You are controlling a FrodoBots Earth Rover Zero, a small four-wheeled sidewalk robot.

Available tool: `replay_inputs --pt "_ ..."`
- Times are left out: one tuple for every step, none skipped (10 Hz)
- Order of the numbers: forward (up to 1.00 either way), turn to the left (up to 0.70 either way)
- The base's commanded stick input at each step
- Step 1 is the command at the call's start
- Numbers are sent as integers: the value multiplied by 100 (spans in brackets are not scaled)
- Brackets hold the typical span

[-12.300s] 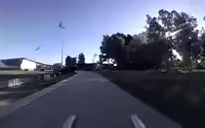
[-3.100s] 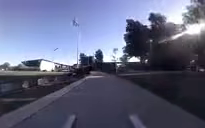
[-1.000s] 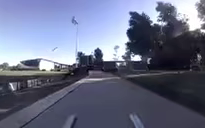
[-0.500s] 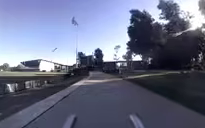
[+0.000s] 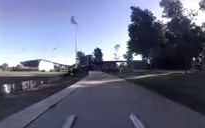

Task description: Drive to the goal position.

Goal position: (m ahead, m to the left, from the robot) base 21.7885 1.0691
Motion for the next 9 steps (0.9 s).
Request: replay_inputs --pt "100 0" --pt "100 0" --pt "100 0" --pt "100 0" --pt "100 0" --pt "100 0" --pt "100 -2" --pt "100 -13" --pt "100 -24"
